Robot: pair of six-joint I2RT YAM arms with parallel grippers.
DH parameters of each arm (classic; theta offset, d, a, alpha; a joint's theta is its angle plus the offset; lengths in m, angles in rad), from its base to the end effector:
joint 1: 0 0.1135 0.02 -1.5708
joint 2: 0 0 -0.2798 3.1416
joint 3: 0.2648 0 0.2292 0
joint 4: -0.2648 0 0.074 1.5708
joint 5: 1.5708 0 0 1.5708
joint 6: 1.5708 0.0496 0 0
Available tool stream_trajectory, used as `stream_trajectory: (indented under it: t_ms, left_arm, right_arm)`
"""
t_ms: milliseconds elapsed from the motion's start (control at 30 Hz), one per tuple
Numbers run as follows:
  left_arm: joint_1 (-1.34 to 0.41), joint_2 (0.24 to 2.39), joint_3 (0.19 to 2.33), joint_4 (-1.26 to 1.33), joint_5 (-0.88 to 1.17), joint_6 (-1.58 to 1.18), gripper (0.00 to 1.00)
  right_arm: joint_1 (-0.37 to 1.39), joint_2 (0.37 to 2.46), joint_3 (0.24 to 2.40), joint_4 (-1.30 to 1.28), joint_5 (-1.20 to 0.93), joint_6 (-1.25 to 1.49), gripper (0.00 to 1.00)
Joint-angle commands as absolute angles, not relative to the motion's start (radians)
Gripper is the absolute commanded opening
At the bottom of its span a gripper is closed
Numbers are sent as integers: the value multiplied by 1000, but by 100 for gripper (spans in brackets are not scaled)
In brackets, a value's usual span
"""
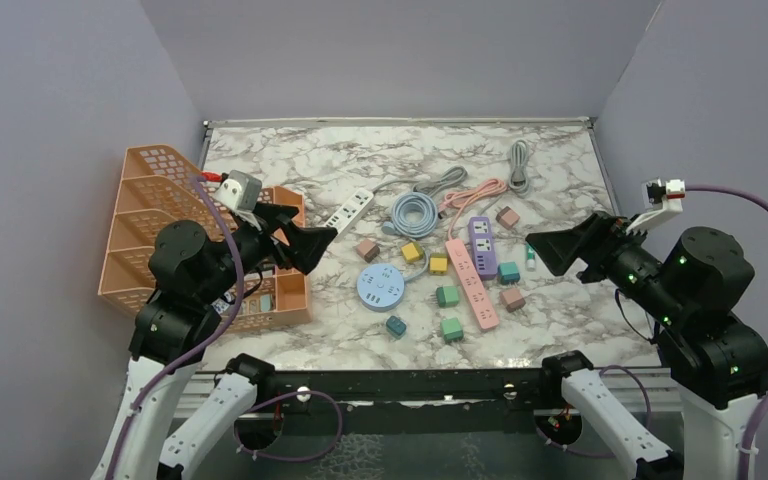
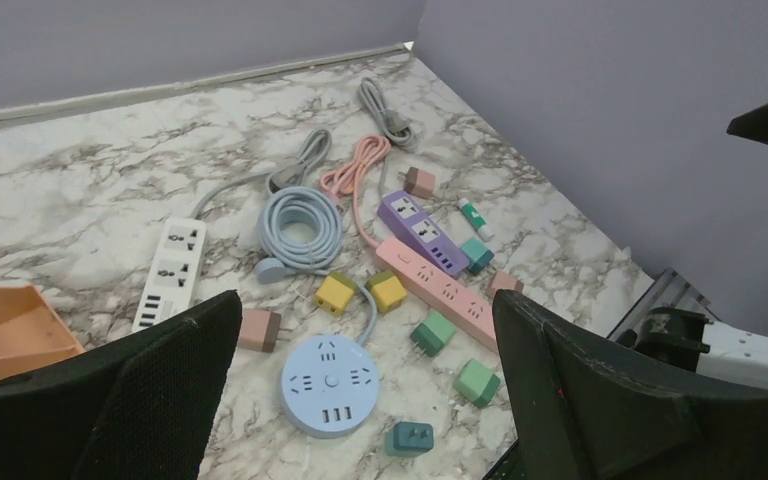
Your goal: Insert the plug
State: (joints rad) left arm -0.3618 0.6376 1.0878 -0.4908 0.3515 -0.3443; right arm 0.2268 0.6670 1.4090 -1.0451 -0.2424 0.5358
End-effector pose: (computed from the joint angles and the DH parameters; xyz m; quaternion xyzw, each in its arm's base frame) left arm 0.0769 -0.0474 0.4254 0.1273 0.7091 -0.3541 0.5963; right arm 0.0356 0.0204 0.4438 0.0523 0.8013 0.3092 0.5094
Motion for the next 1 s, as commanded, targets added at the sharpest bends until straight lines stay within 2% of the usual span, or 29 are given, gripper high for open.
stream_trajectory:
  t_ms: [0,300,567,767,967]
  left_arm:
    - [-361,620,1058,-374,466,-380,99]
    - [-417,645,941,-313,495,-425,99]
    - [-458,729,781,-290,531,-670,97]
    - [-490,742,683,-302,470,-857,94]
    - [-622,815,634,-352,307,-958,91]
  right_arm:
    - [217,643,1396,-1032,-325,537,85]
    - [214,614,1305,-1016,-361,579,86]
    - [213,590,1127,-959,-406,643,85]
    - [212,578,1017,-931,-412,696,81]
    - [213,541,947,-925,-389,752,79]
